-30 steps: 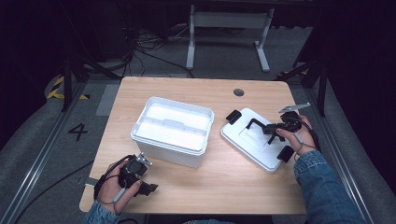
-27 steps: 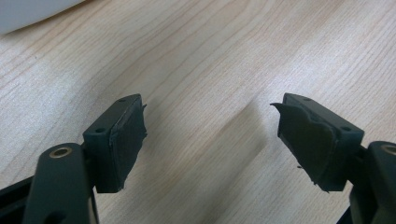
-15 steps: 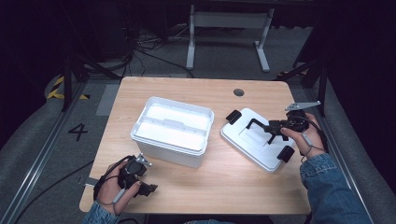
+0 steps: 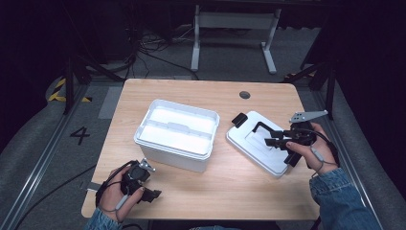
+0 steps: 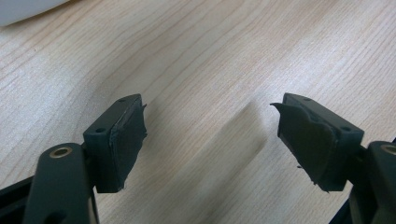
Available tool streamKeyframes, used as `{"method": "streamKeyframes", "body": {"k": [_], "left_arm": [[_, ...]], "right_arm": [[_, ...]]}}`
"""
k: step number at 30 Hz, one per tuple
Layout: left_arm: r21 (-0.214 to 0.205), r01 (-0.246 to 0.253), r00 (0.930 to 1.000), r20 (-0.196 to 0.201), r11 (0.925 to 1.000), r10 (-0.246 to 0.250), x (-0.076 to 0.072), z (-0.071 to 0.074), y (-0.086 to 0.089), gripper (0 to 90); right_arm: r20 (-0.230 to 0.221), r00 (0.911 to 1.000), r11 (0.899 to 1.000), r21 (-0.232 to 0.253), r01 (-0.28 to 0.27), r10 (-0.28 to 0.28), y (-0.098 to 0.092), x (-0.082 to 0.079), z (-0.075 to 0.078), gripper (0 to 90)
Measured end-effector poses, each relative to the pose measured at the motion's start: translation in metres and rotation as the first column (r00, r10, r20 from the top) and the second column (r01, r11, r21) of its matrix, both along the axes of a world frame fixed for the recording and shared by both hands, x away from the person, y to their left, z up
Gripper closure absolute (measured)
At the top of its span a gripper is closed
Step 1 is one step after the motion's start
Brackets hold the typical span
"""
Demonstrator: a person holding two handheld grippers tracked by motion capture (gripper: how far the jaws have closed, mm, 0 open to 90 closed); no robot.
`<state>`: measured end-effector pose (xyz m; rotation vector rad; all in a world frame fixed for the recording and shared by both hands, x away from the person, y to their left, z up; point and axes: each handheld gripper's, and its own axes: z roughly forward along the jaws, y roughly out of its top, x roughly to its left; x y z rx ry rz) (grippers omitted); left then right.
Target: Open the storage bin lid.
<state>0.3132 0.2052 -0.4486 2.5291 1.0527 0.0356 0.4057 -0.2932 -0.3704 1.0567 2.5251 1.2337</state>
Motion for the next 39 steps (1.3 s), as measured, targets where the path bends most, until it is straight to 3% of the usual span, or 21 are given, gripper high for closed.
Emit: {"method": "streamKeyframes", "body": {"k": [11, 23, 32, 39], "left_arm": [[-0.002, 0.001, 1.0000, -0.001, 1.0000, -0.001, 0.000, 0.000, 0.000, 24.3], [0.001, 0.000, 1.0000, -0.004, 1.0000, 0.000, 0.000, 0.000, 0.001, 24.2], [0.000, 0.003, 1.0000, -0.003, 1.0000, -0.003, 0.000, -0.001, 0.001, 24.3], [0.002, -0.001, 1.0000, -0.005, 1.0000, 0.001, 0.000, -0.001, 0.001, 24.2]], "right_arm": [[0.015, 0.9974, 0.997, -0.029, -0.070, 0.071, 0.023, -0.025, -0.001, 49.8], [0.005, 0.9924, 0.992, -0.008, -0.123, 0.123, 0.046, -0.040, -0.017, 48.9], [-0.036, 0.9873, 0.988, 0.006, -0.154, 0.155, 0.060, -0.049, -0.043, 48.2], [-0.057, 0.9865, 0.988, -0.022, -0.155, 0.153, 0.064, -0.052, -0.062, 47.6]]}}
